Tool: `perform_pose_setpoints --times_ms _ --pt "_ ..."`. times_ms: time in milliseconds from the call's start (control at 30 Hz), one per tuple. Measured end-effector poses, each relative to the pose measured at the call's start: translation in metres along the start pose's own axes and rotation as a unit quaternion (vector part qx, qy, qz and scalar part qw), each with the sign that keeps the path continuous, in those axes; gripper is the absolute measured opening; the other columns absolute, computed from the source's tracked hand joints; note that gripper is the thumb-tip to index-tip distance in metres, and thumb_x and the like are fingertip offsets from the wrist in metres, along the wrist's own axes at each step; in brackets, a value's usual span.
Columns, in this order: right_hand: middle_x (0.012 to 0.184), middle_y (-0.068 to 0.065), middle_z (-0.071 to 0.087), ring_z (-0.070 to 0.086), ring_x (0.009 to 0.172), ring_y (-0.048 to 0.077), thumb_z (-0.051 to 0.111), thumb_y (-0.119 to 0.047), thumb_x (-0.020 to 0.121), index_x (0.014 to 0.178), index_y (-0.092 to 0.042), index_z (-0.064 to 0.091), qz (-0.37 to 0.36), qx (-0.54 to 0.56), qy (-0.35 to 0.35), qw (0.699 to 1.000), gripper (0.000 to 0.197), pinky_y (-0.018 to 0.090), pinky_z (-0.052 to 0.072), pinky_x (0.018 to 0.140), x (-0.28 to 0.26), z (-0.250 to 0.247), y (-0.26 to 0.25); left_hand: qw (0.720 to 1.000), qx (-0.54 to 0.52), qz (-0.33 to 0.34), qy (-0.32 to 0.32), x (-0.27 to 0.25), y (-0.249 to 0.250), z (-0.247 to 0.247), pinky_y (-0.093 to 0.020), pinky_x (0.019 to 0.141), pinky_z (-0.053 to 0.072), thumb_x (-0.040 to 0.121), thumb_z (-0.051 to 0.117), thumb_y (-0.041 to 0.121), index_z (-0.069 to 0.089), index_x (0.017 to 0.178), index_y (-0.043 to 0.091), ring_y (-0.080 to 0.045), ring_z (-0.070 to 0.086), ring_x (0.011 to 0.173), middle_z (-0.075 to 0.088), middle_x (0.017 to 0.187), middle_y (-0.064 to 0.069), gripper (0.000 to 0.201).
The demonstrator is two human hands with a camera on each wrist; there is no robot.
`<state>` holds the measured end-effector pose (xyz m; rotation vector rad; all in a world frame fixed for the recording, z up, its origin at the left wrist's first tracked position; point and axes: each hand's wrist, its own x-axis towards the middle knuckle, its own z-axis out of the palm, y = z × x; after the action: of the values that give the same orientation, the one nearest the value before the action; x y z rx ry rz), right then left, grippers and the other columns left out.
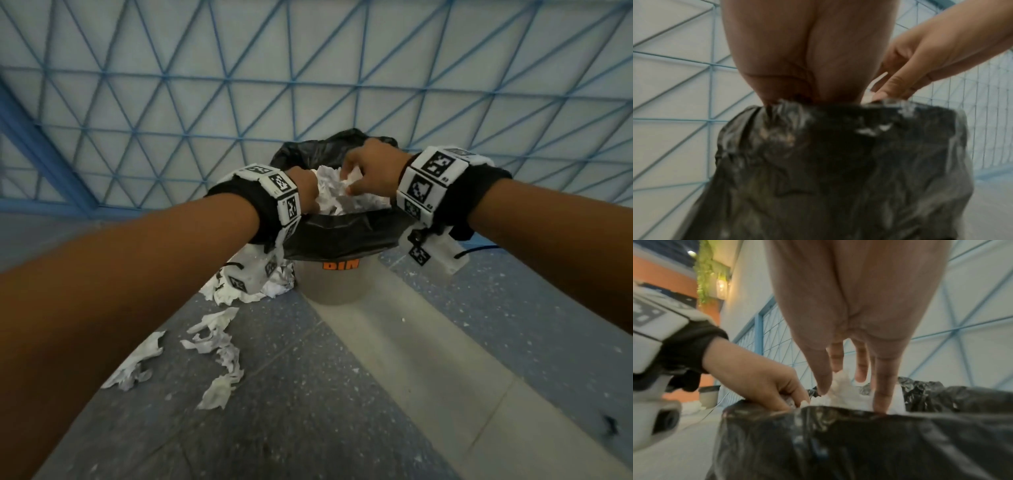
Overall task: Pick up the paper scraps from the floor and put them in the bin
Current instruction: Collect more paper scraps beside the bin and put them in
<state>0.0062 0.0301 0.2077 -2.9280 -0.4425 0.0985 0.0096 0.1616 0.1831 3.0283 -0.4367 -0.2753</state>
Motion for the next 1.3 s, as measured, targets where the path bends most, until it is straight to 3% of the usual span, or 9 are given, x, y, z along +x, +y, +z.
perform_pose_setpoints --times_ms 167,333,467,667,800,933,1000,1100,1300 --pt "0.134 0.016 0.055 0.051 0.124 0.030 0.062 -0.011 0.085 0.127 -0.004 0.055 0.036 -0.029 -0.086 0.995 0.042 0.030 0.041 0.101 0.010 0.013 -0.007 0.988 -0.082 -0.033 0.129 -0.004 0.006 -0.004 -0.045 0.095 0.043 0.071 0.075 0.013 0.043 0.120 0.001 -0.040 0.048 0.116 0.038 0.132 -0.021 0.059" --pt "0.118 0.013 0.067 0.062 0.103 0.028 0.063 -0.009 0.082 0.111 -0.012 0.068 -0.005 -0.048 -0.075 0.996 0.029 0.026 0.043 0.084 0.013 0.009 0.001 0.997 -0.032 -0.010 0.066 -0.003 0.008 0.002 -0.038 0.088 0.045 0.089 0.055 0.029 0.061 0.111 -0.001 -0.037 0.056 0.109 0.062 0.115 -0.023 0.037" --pt "0.123 0.017 0.062 0.056 0.113 0.036 0.052 -0.017 0.087 0.114 -0.011 0.062 -0.018 -0.070 0.024 0.997 0.029 0.040 0.045 0.093 0.001 -0.005 -0.010 0.993 -0.102 0.025 0.055 -0.007 -0.009 0.000 -0.030 0.092 0.041 0.093 0.047 0.028 0.064 0.118 0.014 -0.030 0.057 0.113 0.064 0.122 -0.016 0.033" --pt "0.104 0.020 0.057 0.051 0.098 0.034 0.048 -0.007 0.078 0.097 -0.003 0.055 -0.260 -0.012 0.215 0.941 0.021 0.039 0.036 0.080 -0.057 0.002 -0.064 0.911 -0.311 0.106 0.248 -0.064 -0.038 -0.013 0.010 0.080 0.028 0.085 0.053 0.014 0.058 0.120 0.003 0.004 0.044 0.101 0.053 0.114 0.005 0.036" --pt "0.082 0.012 0.061 0.055 0.072 0.028 0.056 -0.003 0.066 0.084 -0.008 0.058 -0.410 -0.051 0.141 0.900 0.019 0.033 0.035 0.057 -0.074 0.062 -0.107 0.919 -0.253 0.068 0.296 -0.101 -0.101 0.028 -0.010 0.102 0.027 0.085 0.052 0.011 0.060 0.115 0.010 -0.014 0.045 0.119 0.052 0.119 -0.006 0.031" --pt "0.120 0.020 0.054 0.052 0.105 0.034 0.069 -0.014 0.075 0.118 -0.008 0.054 -0.399 -0.068 -0.038 0.914 0.045 0.038 0.045 0.071 -0.064 0.139 -0.146 0.970 -0.173 -0.097 0.142 -0.136 -0.178 0.101 -0.029 0.105 0.029 0.081 0.059 0.004 0.057 0.118 0.013 -0.032 0.037 0.129 0.040 0.137 -0.017 0.039" --pt "0.148 0.017 0.026 0.028 0.133 0.037 0.065 -0.034 0.082 0.139 -0.020 0.034 -0.337 -0.084 -0.193 0.918 0.067 0.047 0.038 0.102 -0.051 0.175 -0.157 0.980 -0.094 -0.170 -0.035 -0.150 -0.209 0.131 -0.039 0.113 0.023 0.082 0.063 0.016 0.046 0.132 0.023 -0.037 0.024 0.138 0.021 0.151 -0.018 0.053" --pt "0.158 0.011 -0.005 -0.005 0.143 0.041 0.071 -0.043 0.075 0.146 -0.034 0.016 -0.318 -0.114 -0.306 0.890 0.090 0.059 0.020 0.114 -0.030 0.226 -0.168 0.956 -0.004 -0.211 -0.204 -0.166 -0.237 0.166 -0.038 0.117 0.016 0.085 0.060 0.028 0.026 0.143 0.028 -0.034 0.009 0.145 0.003 0.157 -0.014 0.067" --pt "0.157 0.007 -0.022 -0.017 0.141 0.045 0.073 -0.043 0.073 0.142 -0.038 0.022 -0.252 -0.113 -0.386 0.880 0.086 0.062 0.012 0.113 -0.005 0.283 -0.167 0.935 -0.115 -0.264 -0.206 -0.171 -0.271 0.210 -0.040 0.111 0.033 0.081 0.065 0.037 0.041 0.133 0.028 -0.037 0.034 0.133 0.022 0.150 -0.013 0.058"
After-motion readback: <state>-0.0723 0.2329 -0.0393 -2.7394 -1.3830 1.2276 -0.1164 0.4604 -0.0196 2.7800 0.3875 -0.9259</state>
